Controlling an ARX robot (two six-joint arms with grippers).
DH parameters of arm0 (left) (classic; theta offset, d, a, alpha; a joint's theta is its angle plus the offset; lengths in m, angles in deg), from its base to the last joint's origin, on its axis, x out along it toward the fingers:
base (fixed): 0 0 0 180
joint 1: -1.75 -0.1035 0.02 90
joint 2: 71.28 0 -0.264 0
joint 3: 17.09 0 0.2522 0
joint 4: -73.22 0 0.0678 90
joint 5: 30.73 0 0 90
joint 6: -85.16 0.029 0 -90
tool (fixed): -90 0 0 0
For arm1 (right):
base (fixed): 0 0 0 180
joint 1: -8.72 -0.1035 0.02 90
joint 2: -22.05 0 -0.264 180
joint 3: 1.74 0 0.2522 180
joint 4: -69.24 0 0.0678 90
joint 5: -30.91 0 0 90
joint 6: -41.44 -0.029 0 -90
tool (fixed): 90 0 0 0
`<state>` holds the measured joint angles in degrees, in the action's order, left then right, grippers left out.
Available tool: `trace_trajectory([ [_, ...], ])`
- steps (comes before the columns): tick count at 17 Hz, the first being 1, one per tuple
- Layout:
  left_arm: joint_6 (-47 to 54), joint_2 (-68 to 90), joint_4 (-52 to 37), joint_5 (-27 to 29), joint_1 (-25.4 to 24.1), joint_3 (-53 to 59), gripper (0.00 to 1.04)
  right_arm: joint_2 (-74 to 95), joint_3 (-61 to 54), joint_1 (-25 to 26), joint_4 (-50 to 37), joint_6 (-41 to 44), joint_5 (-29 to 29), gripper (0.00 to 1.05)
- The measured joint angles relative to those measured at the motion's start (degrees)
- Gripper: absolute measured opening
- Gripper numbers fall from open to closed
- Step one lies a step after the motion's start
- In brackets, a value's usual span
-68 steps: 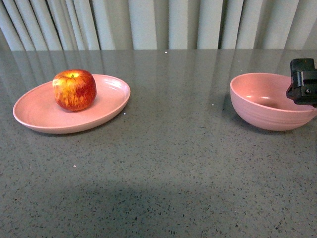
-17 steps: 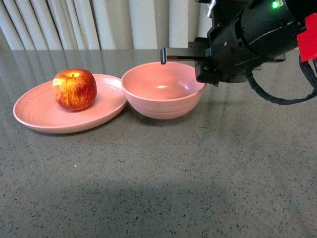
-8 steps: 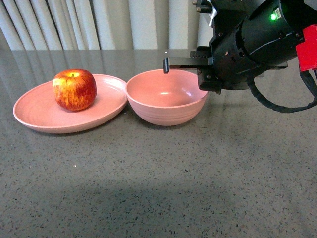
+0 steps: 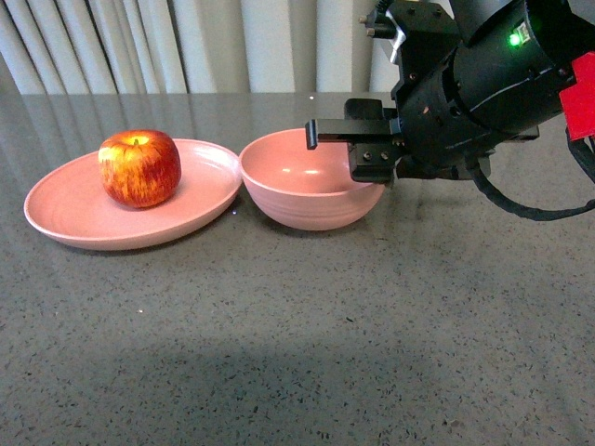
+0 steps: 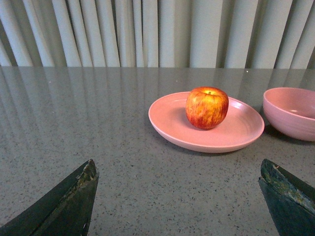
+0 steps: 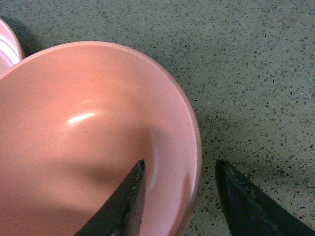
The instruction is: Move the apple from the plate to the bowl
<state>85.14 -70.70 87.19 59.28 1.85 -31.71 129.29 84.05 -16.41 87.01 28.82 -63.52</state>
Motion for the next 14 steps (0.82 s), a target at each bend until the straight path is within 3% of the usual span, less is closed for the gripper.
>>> trace_trajectory([
  [3,0.0,0.0,0.0,0.0,0.0,0.0,0.98,-1.1,0.0,0.0,0.1,0.0,0.4,0.65],
  [6,0.0,0.0,0.0,0.0,0.0,0.0,0.98,-5.0,-0.2,0.0,0.1,0.0,1.2,0.96],
  [7,0.0,0.0,0.0,0.0,0.0,0.0,0.98,-6.9,-0.7,0.0,-0.3,0.0,1.6,1.00],
  [10,0.0,0.0,0.0,0.0,0.0,0.0,0.98,-15.3,-6.8,0.4,-5.3,-1.0,4.4,0.98],
  [14,0.0,0.0,0.0,0.0,0.0,0.0,0.98,-30.8,-20.1,2.1,-13.3,-1.5,3.0,0.98],
])
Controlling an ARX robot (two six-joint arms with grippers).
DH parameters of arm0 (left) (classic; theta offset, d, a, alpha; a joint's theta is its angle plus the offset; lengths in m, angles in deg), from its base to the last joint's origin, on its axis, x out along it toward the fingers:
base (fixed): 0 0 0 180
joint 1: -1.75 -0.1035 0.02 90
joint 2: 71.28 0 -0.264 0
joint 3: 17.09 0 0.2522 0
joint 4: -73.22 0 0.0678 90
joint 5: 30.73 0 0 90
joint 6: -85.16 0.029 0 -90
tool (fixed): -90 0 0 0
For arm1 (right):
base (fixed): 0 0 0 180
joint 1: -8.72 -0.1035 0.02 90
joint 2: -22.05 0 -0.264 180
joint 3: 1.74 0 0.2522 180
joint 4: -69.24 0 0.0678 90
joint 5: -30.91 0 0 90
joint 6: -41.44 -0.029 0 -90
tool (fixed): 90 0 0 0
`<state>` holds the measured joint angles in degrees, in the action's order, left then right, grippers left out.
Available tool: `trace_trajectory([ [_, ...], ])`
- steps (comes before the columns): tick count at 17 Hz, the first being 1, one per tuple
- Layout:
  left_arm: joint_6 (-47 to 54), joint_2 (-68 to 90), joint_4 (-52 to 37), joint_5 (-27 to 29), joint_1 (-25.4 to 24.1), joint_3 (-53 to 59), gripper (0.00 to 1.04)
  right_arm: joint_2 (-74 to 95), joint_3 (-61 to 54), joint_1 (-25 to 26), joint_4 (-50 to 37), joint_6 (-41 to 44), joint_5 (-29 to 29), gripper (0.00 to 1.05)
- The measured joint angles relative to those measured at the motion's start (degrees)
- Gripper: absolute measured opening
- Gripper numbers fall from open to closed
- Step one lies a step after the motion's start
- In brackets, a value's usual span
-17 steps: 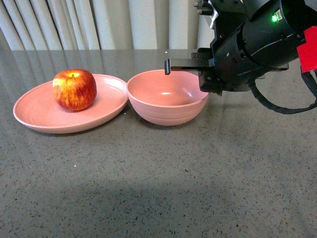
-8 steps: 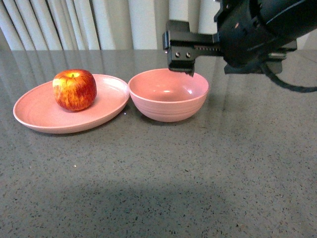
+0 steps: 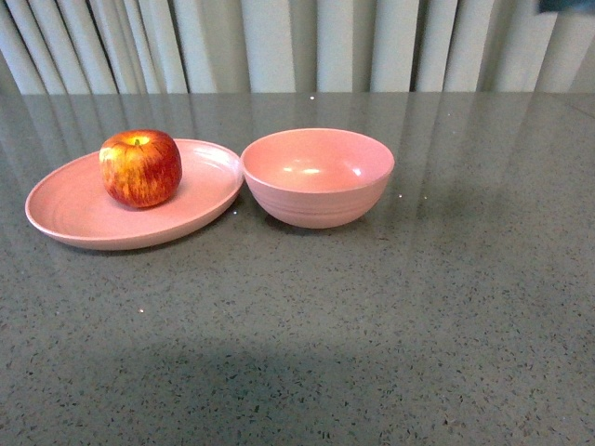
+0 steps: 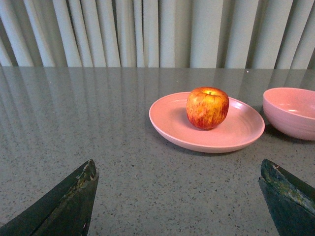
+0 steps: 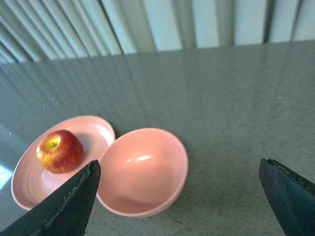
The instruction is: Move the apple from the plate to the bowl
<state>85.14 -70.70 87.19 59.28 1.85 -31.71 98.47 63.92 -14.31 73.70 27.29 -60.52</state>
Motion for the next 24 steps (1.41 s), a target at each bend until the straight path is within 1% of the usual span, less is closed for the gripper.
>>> trace_trajectory([
  [1,0.0,0.0,0.0,0.0,0.0,0.0,0.98,-6.1,-4.9,0.4,-1.9,0.0,-1.9,0.98],
  [3,0.0,0.0,0.0,0.0,0.0,0.0,0.98,-12.7,-10.6,1.0,-2.6,0.0,-2.3,0.98],
  [6,0.0,0.0,0.0,0.0,0.0,0.0,0.98,-16.3,-13.8,1.4,-2.7,0.0,-2.9,0.98],
  [7,0.0,0.0,0.0,0.0,0.0,0.0,0.98,-19.6,-16.7,1.4,-2.7,0.0,-3.8,0.98],
  [9,0.0,0.0,0.0,0.0,0.0,0.0,0.98,-30.0,-24.2,1.7,-0.5,0.0,-5.8,0.98],
  [11,0.0,0.0,0.0,0.0,0.0,0.0,0.98,-38.8,-28.0,4.0,3.5,-0.5,-5.8,0.98],
  [12,0.0,0.0,0.0,0.0,0.0,0.0,0.98,-43.9,-31.3,4.2,-0.7,1.2,-10.6,0.91],
  [13,0.0,0.0,0.0,0.0,0.0,0.0,0.98,-49.8,-34.9,5.4,-0.3,6.1,-13.9,0.77],
  [14,0.0,0.0,0.0,0.0,0.0,0.0,0.98,-55.0,-38.9,9.4,1.7,9.9,-12.1,0.64],
  [15,0.0,0.0,0.0,0.0,0.0,0.0,0.98,-59.0,-42.0,14.0,3.5,11.5,-8.0,0.52],
  [16,0.0,0.0,0.0,0.0,0.0,0.0,0.98,-62.2,-45.1,21.2,1.7,12.6,-0.6,0.37],
  [17,0.0,0.0,0.0,0.0,0.0,0.0,0.98,-62.8,-46.4,23.6,1.0,12.8,0.2,0.24],
  [18,0.0,0.0,0.0,0.0,0.0,0.0,0.98,-63.7,-47.4,23.3,1.4,13.0,1.5,0.11],
  [19,0.0,0.0,0.0,0.0,0.0,0.0,0.98,-64.6,-48.1,23.1,1.8,13.5,1.4,0.01],
  [20,0.0,0.0,0.0,0.0,0.0,0.0,0.98,-65.5,-48.4,23.1,2.0,13.6,1.4,0.02],
  [21,0.0,0.0,0.0,0.0,0.0,0.0,0.98,-67.2,-48.3,23.0,4.5,13.6,1.4,0.02],
  [22,0.0,0.0,0.0,0.0,0.0,0.0,0.98,-71.1,-48.8,23.0,9.2,13.7,1.6,0.02],
  [24,0.0,0.0,0.0,0.0,0.0,0.0,0.98,-74.3,-49.4,23.0,9.6,13.7,1.4,0.02],
])
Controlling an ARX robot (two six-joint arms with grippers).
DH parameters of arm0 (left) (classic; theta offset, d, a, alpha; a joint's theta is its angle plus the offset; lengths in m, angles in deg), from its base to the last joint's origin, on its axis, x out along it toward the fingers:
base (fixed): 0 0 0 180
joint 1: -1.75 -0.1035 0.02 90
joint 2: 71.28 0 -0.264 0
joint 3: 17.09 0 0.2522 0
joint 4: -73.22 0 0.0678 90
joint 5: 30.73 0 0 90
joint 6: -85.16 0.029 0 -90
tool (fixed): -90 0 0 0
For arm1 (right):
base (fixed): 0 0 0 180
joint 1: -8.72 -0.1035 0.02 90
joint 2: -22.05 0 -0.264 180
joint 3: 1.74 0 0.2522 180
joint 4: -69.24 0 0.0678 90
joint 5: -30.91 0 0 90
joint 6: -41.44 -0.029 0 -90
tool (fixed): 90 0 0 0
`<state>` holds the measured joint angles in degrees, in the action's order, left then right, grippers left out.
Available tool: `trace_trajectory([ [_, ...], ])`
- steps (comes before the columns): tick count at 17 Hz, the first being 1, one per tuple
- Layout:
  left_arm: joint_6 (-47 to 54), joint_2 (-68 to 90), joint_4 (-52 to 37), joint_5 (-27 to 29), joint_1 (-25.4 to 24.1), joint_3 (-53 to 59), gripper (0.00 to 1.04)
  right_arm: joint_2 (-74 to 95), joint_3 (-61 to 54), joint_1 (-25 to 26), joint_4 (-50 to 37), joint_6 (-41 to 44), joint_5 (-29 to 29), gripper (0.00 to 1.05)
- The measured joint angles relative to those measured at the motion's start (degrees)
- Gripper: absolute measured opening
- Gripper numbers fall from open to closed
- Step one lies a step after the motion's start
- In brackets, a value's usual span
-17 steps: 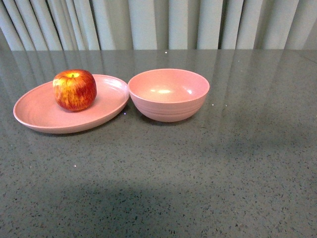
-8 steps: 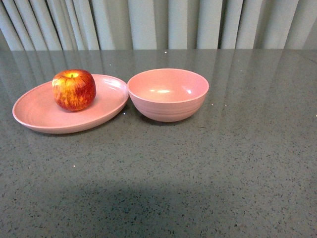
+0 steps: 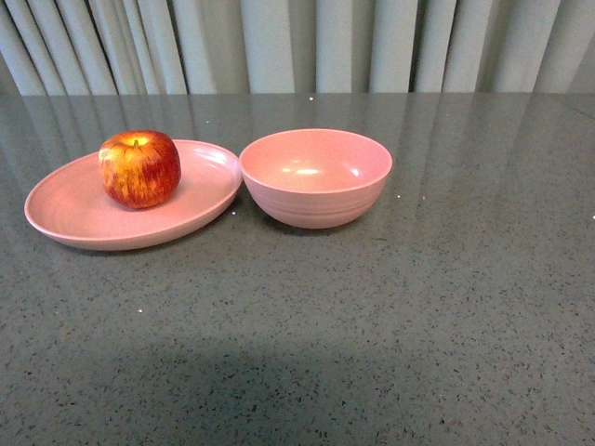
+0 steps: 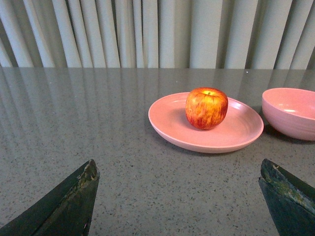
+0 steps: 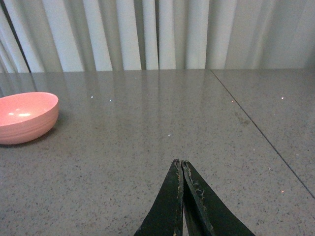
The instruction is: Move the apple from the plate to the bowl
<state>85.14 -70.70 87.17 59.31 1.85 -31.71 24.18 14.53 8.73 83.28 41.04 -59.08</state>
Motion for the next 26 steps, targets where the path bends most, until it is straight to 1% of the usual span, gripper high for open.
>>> trace_trajectory([
  [2,0.0,0.0,0.0,0.0,0.0,0.0,0.98,-2.0,-1.8,0.0,0.5,0.1,0.1,0.02],
  [10,0.0,0.0,0.0,0.0,0.0,0.0,0.98,-1.9,-1.7,0.0,0.0,0.1,0.0,0.02],
  [11,0.0,0.0,0.0,0.0,0.0,0.0,0.98,-1.9,-1.7,0.0,0.0,0.1,0.0,0.13],
  [12,0.0,0.0,0.0,0.0,0.0,0.0,0.98,-1.9,-1.7,0.0,0.0,0.1,0.0,0.18],
  [14,0.0,0.0,0.0,0.0,0.0,0.0,0.98,-1.9,-1.7,0.0,0.0,0.1,0.0,0.22],
  [16,0.0,0.0,0.0,0.0,0.0,0.0,0.98,-1.9,-1.7,0.0,0.0,0.1,0.0,0.29],
  [22,0.0,0.0,0.0,0.0,0.0,0.0,0.98,-1.9,-1.7,0.0,0.0,0.1,0.0,0.95],
  [23,0.0,0.0,0.0,0.0,0.0,0.0,0.98,-1.9,-1.7,0.0,0.0,0.0,0.0,1.00],
  [24,0.0,0.0,0.0,0.0,0.0,0.0,0.98,-1.9,-1.7,0.0,0.0,0.0,0.0,0.97],
  [26,0.0,0.0,0.0,0.0,0.0,0.0,0.98,-1.9,-1.7,0.0,0.0,0.0,0.0,0.98],
])
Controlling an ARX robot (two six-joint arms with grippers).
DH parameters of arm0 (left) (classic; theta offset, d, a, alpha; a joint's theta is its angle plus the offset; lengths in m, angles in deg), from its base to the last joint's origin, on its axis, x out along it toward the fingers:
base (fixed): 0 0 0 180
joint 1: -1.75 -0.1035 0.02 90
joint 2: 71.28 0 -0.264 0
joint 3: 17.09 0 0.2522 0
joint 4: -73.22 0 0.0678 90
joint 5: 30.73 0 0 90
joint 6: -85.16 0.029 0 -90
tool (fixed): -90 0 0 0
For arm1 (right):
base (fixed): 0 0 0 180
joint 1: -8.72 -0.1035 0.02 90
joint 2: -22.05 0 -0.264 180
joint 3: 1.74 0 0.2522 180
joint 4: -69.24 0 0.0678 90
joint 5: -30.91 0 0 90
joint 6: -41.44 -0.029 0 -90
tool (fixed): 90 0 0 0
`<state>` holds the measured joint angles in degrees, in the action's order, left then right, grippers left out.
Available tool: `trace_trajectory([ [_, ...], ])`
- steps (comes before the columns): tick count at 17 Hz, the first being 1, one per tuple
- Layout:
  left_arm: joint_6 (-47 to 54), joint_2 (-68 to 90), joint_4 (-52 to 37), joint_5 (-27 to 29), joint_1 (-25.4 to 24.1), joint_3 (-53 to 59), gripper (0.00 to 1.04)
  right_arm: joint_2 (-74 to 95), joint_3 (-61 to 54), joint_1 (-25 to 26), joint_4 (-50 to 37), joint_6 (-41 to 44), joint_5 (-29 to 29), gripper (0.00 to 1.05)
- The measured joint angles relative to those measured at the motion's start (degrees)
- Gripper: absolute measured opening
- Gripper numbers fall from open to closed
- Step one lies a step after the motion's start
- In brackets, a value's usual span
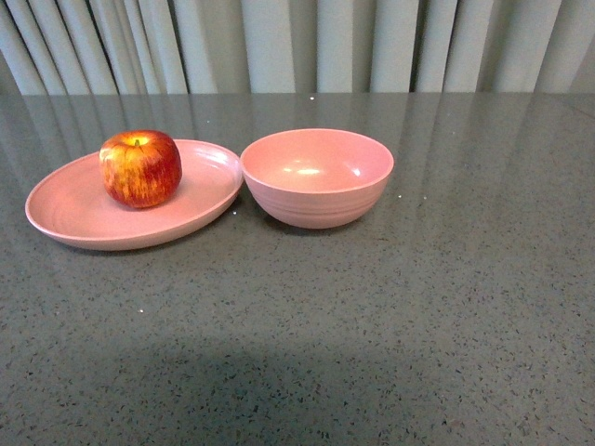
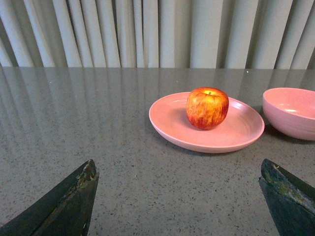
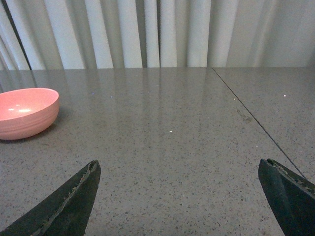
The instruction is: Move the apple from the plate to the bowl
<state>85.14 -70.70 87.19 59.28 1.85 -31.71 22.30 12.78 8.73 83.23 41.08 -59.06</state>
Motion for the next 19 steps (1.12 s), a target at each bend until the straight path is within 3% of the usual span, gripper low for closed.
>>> trace_trajectory([
  [7,0.0,0.0,0.0,0.0,0.0,0.0,0.98,0.0,0.0,0.0,0.0,0.0,0.0,0.98],
  [8,-1.6,1.6,7.2,4.9,1.7,-2.0,0.98,0.0,0.0,0.0,0.0,0.0,0.0,0.98],
  [9,-5.0,9.8,16.9,15.1,6.8,-7.0,0.98,0.0,0.0,0.0,0.0,-0.1,-0.1,0.98],
  [11,-7.5,16.7,20.1,24.5,7.8,-10.8,0.98,0.0,0.0,0.0,0.0,0.0,0.0,0.98],
  [12,-7.7,17.2,18.9,25.5,7.2,-11.3,0.98,0.0,0.0,0.0,0.1,0.0,0.0,0.98],
  [19,-5.0,38.3,-3.5,17.1,5.7,-20.7,0.98,0.0,0.0,0.0,0.0,0.0,0.0,0.98],
])
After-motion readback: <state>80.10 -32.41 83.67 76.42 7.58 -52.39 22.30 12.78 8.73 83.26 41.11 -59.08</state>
